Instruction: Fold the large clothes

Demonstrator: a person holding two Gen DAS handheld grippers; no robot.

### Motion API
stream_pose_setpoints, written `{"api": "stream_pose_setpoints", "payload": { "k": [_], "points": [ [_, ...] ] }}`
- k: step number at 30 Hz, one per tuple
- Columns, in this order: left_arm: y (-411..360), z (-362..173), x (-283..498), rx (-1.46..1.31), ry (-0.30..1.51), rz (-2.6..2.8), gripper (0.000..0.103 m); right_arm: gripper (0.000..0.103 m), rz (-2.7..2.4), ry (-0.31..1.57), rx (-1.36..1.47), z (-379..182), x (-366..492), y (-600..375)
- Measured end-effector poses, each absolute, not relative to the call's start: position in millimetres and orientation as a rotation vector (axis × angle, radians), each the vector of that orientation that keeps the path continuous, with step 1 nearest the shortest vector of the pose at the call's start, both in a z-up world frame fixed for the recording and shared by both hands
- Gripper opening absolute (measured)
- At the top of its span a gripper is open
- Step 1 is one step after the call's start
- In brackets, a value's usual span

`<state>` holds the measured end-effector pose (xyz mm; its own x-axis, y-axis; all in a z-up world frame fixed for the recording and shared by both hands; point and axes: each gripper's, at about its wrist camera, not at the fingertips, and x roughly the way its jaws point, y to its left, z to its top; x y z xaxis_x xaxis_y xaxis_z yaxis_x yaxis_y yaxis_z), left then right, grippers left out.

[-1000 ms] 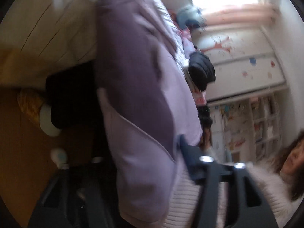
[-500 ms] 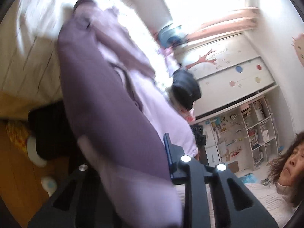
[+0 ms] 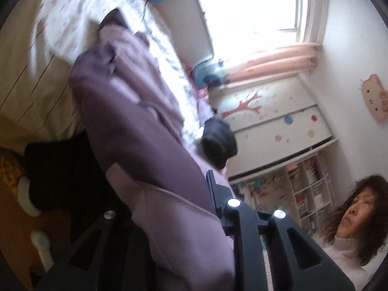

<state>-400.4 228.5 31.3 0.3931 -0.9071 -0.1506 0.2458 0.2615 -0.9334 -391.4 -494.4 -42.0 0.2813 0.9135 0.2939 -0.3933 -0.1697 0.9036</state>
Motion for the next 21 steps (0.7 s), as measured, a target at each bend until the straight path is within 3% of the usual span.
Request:
{"api": "stream_pose_setpoints", "payload": {
  "k": [9,21],
  "points": [
    [224.3,101.4,-328.5,-0.968,0.684,-0.897,0.02,0.039,1.298,0.423,1.199,23.9,-318.3,-494.2],
    [232.9,92.4,-212.1,-1.114,0.665,-0.801,0.02,0.039,1.179,0.436,1.224,67.3,-188.2,-479.2]
  ]
}}
